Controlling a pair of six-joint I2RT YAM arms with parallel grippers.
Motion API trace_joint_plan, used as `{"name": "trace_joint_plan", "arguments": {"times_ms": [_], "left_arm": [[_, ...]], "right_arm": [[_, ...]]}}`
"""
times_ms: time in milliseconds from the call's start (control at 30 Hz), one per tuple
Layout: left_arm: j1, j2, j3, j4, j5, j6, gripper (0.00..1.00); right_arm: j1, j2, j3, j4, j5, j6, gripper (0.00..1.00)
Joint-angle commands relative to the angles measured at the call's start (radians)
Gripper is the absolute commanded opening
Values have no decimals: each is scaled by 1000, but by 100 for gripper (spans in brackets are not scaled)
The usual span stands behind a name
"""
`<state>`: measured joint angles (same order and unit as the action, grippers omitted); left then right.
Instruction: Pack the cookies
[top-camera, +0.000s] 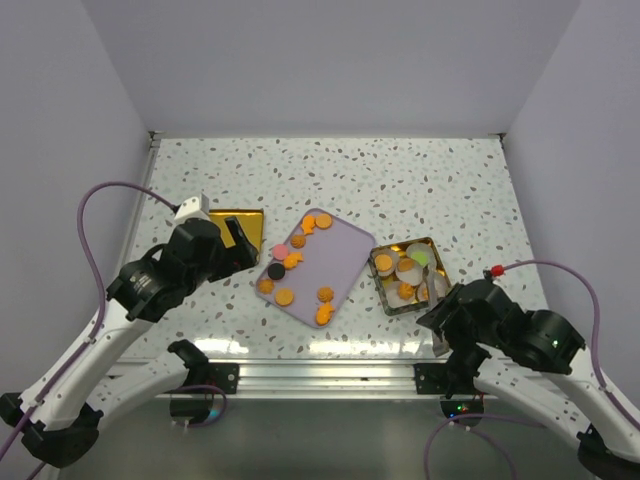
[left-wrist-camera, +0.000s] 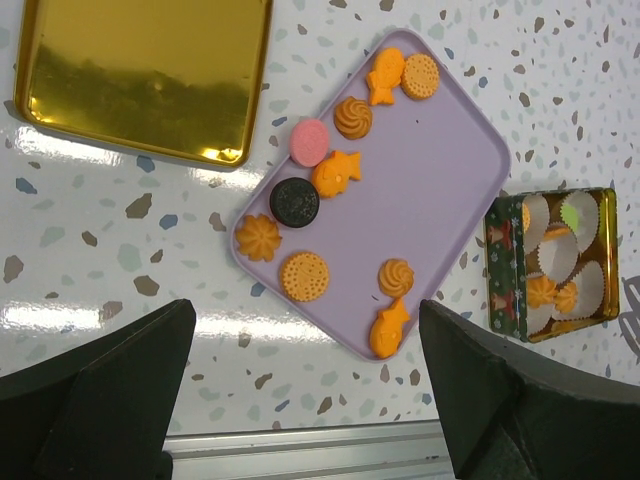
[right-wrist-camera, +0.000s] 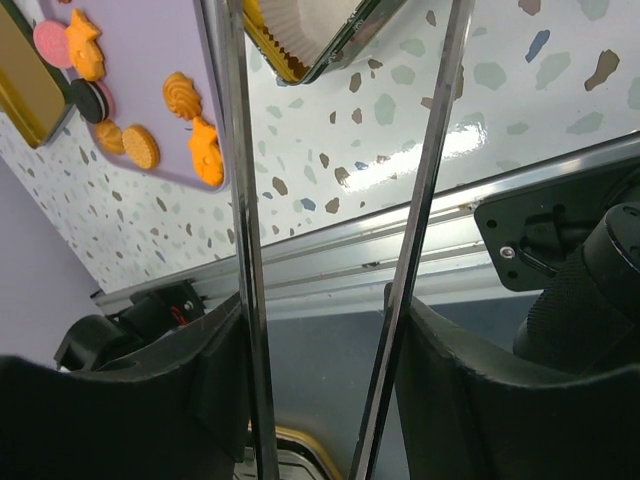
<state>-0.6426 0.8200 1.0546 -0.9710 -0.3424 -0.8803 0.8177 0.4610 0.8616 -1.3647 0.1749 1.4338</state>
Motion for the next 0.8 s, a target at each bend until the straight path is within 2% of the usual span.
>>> {"name": "trace_joint_plan", "arguments": {"times_ms": [0,233,400,700,767], "left_arm": [[1,-10,28,-11,-1,-20,100],[3,-9,28,-11,-6,-19,100],[1,-2,28,-5,-7,-11,100],[3,18,54,5,-15,3,100],[3,16,64,3,-14,-3,100]], "right_arm": [[0,24,22,-226,61,33,55],[0,62,77,-224,87,20,54],[0,208,195,-191,139,-113,53],[-9,703,517,7,205,-417,57],[-60,836,608,47,195,-491,57]]}}
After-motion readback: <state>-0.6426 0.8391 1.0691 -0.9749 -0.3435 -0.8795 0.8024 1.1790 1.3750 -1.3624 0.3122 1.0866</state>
